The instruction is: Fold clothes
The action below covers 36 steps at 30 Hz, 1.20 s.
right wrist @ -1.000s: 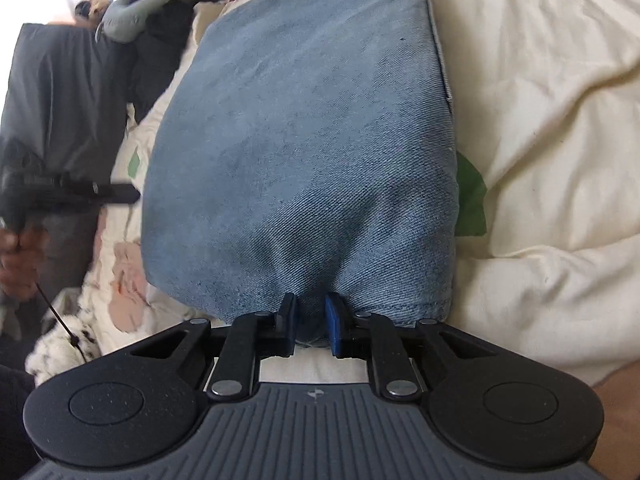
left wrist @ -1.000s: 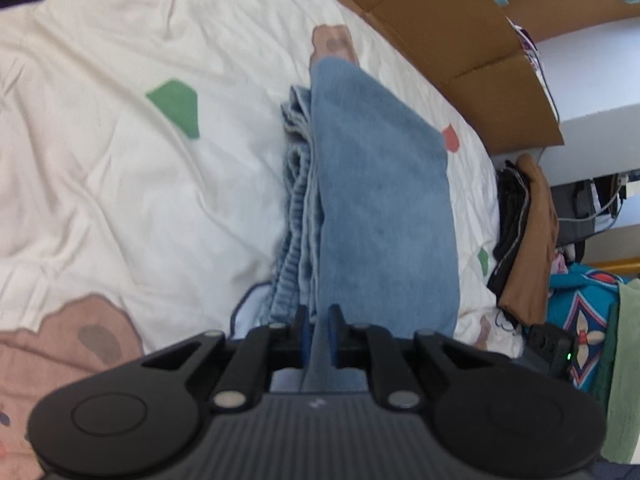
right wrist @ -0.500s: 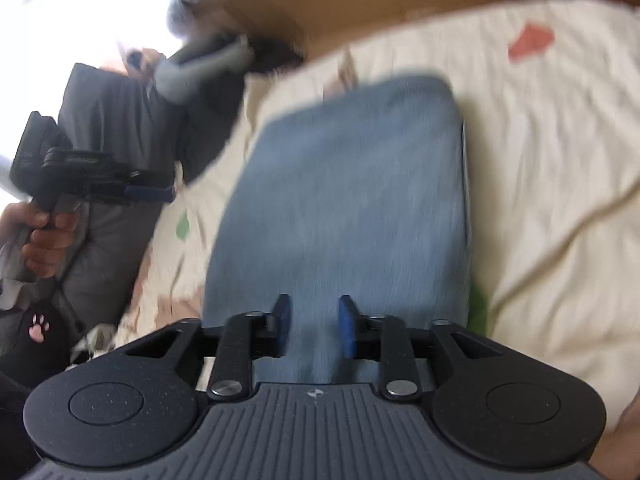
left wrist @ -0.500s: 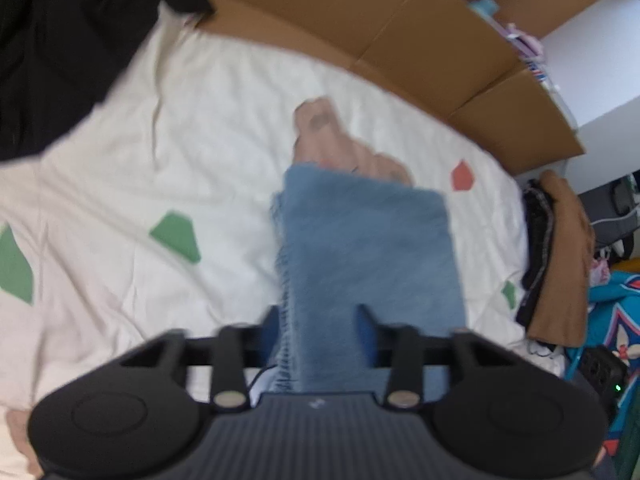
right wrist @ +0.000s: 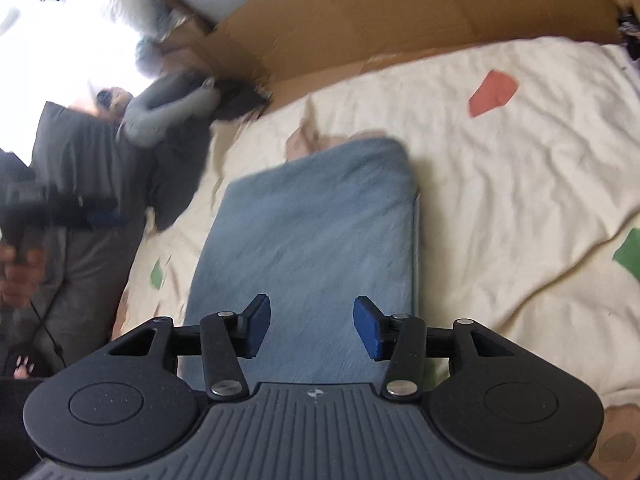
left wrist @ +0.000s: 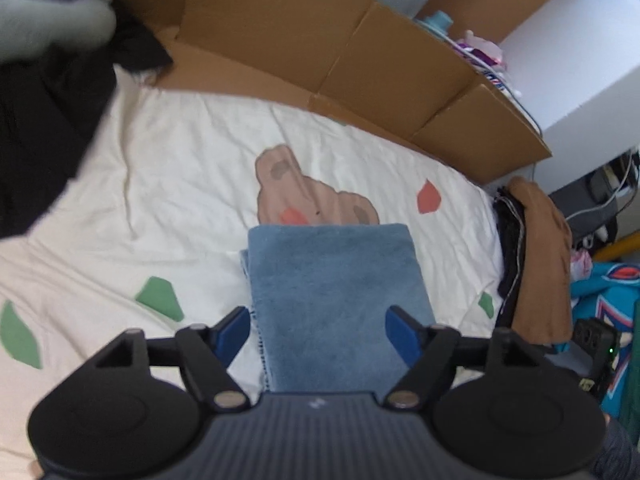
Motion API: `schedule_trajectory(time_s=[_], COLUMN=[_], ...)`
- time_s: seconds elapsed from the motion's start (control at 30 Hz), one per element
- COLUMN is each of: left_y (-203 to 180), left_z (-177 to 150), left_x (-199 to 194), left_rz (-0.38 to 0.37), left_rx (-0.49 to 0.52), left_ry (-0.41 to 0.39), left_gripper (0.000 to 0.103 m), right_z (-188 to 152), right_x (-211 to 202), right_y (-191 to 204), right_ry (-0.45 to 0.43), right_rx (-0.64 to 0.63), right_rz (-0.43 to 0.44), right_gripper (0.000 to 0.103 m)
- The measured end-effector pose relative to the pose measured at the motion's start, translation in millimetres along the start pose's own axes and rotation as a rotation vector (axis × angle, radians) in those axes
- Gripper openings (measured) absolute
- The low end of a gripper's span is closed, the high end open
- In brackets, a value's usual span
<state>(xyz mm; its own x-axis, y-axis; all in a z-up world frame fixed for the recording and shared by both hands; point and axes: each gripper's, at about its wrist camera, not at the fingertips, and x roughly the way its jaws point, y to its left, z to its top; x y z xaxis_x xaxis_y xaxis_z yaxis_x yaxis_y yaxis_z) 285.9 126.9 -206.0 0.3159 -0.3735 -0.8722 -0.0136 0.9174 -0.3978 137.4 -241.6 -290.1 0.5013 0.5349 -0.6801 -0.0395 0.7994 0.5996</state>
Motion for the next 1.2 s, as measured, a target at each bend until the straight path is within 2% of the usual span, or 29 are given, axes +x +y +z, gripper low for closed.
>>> schedule_trajectory(time_s=[0.13, 0.27, 0.43, 0.67, 0.87, 1.07, 1.2], left_y=[29.4, 58.0, 65.1, 83.5, 92.8, 91.6, 91.5], left_z=[-10.4, -22.7, -31.7, -39.5, -34.3, -35.0, -38.9], left_x=[32.5, 54.9, 73.3, 93.1, 103.6, 120.7, 134.1], left_rz=[-0.046, -0.104, -0.175, -0.208, -0.219, -0.251, -0.285], left_rx=[-0.062, -0.149, -0.160, -0.250, -0.280, -0.292, -0.322], left_ry=[0.015, -0.005, -0.017, 0.023, 0.044, 0.071, 0.088], left_gripper=[0.077, 0.077, 0.077, 0.076, 0.076, 0.070, 0.067], right_z=[4.2, 8.8, 14.8, 18.6, 17.2, 14.1, 13.5], right_x=[9.6, 21.5, 34.3, 46.8, 55.8, 69.4, 76.4], right_y=[-5.9, -8.7, -18.2, -30.3, -37.7, -43.8, -42.2], right_ry=[-0.026, 0.004, 0.031, 0.040, 0.052, 0.077, 0.086], right_rx=[0.023, 0.003, 0.030, 0.043, 0.046, 0.069, 0.040], right_rz=[-0.071, -0.113, -0.157, -0.161, -0.147, -0.113, -0.098], right_gripper=[0.054, 0.054, 0.054, 0.054, 0.054, 0.054, 0.055])
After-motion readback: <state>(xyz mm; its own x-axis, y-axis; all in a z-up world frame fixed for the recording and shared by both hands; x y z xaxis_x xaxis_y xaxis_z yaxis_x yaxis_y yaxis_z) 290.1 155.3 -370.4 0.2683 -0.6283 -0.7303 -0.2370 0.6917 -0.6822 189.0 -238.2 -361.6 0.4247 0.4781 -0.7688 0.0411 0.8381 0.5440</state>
